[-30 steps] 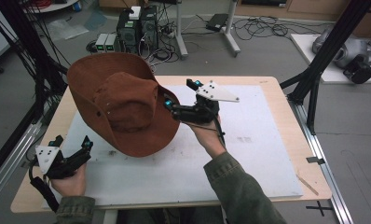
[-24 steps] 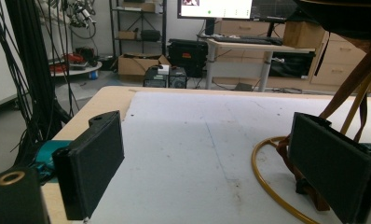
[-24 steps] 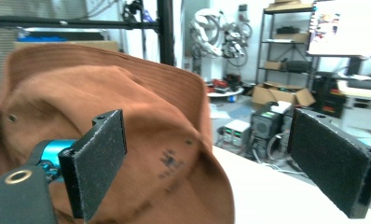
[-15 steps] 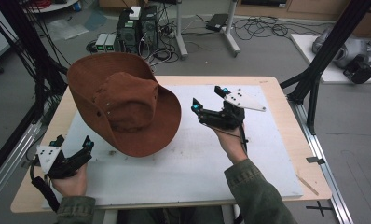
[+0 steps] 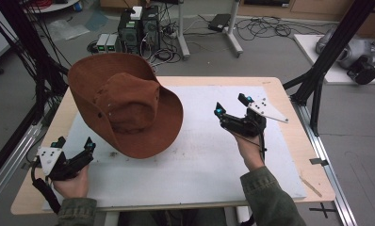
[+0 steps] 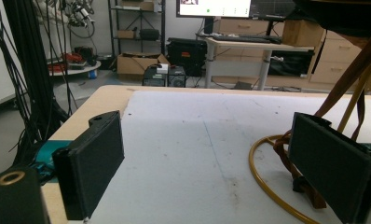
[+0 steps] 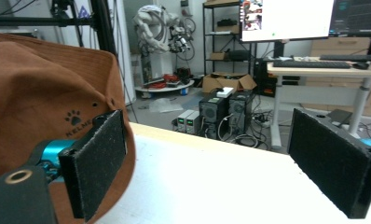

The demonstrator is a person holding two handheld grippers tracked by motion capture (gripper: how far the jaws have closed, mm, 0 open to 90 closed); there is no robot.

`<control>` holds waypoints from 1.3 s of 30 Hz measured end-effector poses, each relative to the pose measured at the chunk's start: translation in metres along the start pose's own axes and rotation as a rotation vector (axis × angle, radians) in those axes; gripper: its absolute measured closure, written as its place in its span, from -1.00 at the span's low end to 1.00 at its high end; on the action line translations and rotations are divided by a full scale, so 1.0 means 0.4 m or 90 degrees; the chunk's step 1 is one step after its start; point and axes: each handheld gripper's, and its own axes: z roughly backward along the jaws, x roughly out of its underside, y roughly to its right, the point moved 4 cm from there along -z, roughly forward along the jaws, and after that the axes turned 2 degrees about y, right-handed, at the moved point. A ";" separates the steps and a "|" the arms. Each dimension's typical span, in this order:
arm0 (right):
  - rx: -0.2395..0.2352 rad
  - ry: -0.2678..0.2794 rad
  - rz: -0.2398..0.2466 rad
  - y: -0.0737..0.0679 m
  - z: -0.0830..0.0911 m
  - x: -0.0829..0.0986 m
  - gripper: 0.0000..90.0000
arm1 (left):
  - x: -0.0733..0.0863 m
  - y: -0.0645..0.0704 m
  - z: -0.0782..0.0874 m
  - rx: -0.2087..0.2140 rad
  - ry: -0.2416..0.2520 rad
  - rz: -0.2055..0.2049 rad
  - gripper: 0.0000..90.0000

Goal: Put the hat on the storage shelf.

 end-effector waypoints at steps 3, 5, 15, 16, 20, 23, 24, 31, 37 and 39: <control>0.011 0.002 -0.004 0.010 0.008 0.008 -0.75 | 0.000 0.002 -0.001 0.001 0.002 -0.001 -0.76; 0.024 0.004 -0.004 0.021 0.016 0.016 -0.75 | 0.000 0.002 -0.001 0.001 0.002 -0.001 -0.76; 0.088 0.008 0.002 0.056 0.058 0.043 -0.75 | 0.000 0.006 -0.003 0.001 0.001 -0.005 -0.76; 0.094 0.011 0.006 0.060 0.063 0.046 -0.75 | 0.001 0.006 -0.003 0.001 0.001 -0.005 -0.76; 0.102 0.011 0.009 0.071 0.081 0.059 -0.75 | 0.002 0.007 -0.003 0.002 -0.002 -0.010 -0.76; 0.110 0.009 0.011 0.085 0.100 0.080 -0.75 | 0.002 0.010 -0.004 0.003 -0.002 -0.011 -0.76; 0.114 0.009 0.008 0.089 0.106 0.088 -0.75 | 0.002 0.010 -0.004 0.003 -0.003 -0.012 -0.76; 0.139 0.006 -0.003 0.122 0.141 0.136 -0.75 | 0.003 0.015 -0.009 0.005 -0.002 -0.013 -0.76; 0.183 0.001 0.008 0.148 0.179 0.185 -0.75 | 0.004 0.014 -0.009 0.006 -0.005 -0.011 -0.76; 0.189 -0.007 -0.006 0.158 0.189 0.207 -0.75 | 0.004 0.015 -0.009 0.006 -0.004 -0.010 -0.76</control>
